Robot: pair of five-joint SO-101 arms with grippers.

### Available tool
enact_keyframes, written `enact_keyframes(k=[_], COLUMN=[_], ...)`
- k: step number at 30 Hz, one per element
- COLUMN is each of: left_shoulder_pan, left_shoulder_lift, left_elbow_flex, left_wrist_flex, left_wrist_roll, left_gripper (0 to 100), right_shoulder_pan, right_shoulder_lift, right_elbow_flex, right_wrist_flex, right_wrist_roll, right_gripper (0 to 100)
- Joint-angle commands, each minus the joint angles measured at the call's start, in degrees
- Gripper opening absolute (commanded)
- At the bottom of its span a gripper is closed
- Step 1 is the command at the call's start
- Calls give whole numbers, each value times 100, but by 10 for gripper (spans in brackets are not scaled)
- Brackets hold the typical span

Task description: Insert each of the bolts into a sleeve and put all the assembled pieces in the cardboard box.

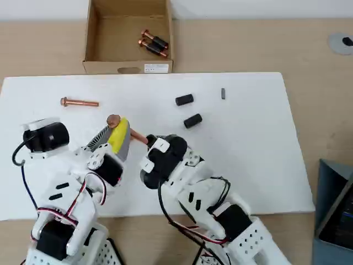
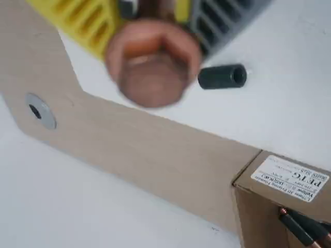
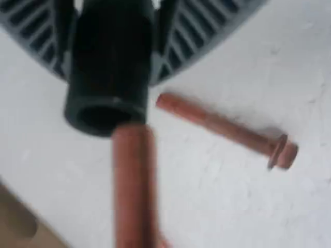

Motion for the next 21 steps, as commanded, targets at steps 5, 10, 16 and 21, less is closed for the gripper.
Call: enact_keyframes(k=[5, 10, 16, 21], left_shoulder_pan=[62, 62, -79, -149], left_shoulder_lift=[-31, -40, -40, -40], left_elbow_flex=[-343, -343, -343, -343], left_wrist_flex=[-18, -114, -413, -387], left_wrist_roll=[-35, -26, -35, -35], left_gripper=[5, 5, 5, 5], right_shoulder_pan=[-57, -66, -66, -66], right_shoulder_lift=[-57, -57, -57, -57], right_elbow_flex=[-22, -22, -13, -13], right_wrist_flex=[-290, -290, -281, -281], right_wrist_roll=[185, 185, 185, 185], right_gripper=[9, 9, 9, 9])
